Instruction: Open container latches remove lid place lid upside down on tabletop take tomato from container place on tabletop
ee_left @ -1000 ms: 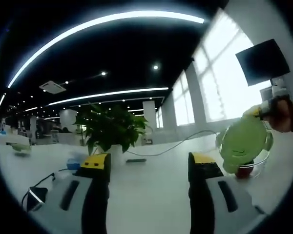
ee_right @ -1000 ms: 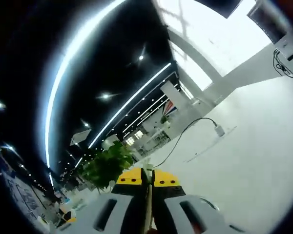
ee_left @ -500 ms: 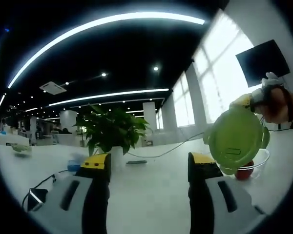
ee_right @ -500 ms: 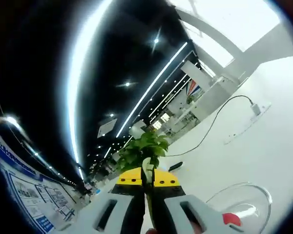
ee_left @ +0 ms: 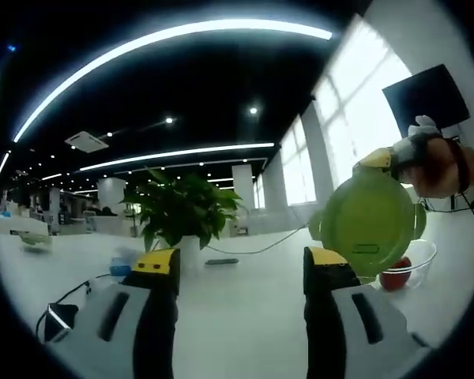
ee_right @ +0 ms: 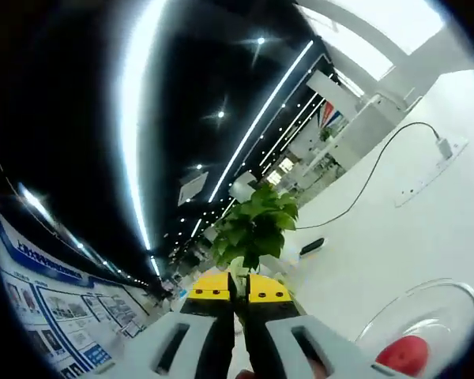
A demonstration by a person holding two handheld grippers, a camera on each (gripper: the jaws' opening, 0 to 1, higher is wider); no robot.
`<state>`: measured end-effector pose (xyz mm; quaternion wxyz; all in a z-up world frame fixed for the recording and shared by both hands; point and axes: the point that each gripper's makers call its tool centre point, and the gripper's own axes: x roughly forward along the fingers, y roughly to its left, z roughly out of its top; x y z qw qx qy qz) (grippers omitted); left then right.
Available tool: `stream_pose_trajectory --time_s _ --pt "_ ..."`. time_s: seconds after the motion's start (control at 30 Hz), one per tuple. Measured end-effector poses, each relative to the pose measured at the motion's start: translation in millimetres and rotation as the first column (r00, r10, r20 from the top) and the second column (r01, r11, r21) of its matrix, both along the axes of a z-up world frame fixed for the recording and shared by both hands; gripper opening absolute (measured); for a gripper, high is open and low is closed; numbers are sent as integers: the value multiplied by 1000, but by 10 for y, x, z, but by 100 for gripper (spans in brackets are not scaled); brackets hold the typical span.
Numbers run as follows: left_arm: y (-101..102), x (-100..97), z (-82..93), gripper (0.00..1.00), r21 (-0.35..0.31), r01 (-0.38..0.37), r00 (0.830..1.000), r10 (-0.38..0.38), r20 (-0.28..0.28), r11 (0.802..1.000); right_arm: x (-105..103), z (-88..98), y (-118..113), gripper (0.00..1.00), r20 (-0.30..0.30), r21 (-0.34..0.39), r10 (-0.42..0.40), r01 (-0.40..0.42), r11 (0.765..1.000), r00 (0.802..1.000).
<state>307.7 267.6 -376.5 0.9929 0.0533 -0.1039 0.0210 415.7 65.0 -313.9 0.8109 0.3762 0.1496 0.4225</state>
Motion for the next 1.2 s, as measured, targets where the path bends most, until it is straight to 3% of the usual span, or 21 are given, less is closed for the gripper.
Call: stream_pose_trajectory --time_s 0.13,0.27,0.37,0.53,0.8,0.87,0.93,1.1,1.2 --pt "-12 -6 -2 60 2 0 1000 0 -1 1000 70 136 -21 0 -3 44 -15 15 999 1000" --pt "-9 -13 -22 59 6 0 1000 0 -9 1000 177 247 -147 0 21 35 -62 61 998 998" --pt "-2 -15 -18 59 3 -2 1000 2 -7 1000 299 319 -342 0 51 7 -123 123 992 991" --pt "-34 0 1 60 8 2 1000 -2 -2 1000 534 376 -749 0 50 19 -209 209 978 977" --pt "-133 52 6 60 17 23 1000 -23 -7 1000 800 490 -1355 0 63 23 -349 348 937 935" --pt "-156 55 12 60 24 27 1000 -27 -5 999 872 497 -1517 0 78 1 -402 403 915 912" --pt "-164 55 17 60 25 29 1000 -29 -4 999 914 502 -1604 0 76 2 -413 414 910 907" --pt "-164 52 10 60 19 28 1000 -28 -3 999 1101 446 -1864 0 119 -64 -495 505 861 860" --pt "-181 38 1 60 20 23 1000 -23 -6 1000 1195 369 -1918 0 102 -77 -515 523 849 851"
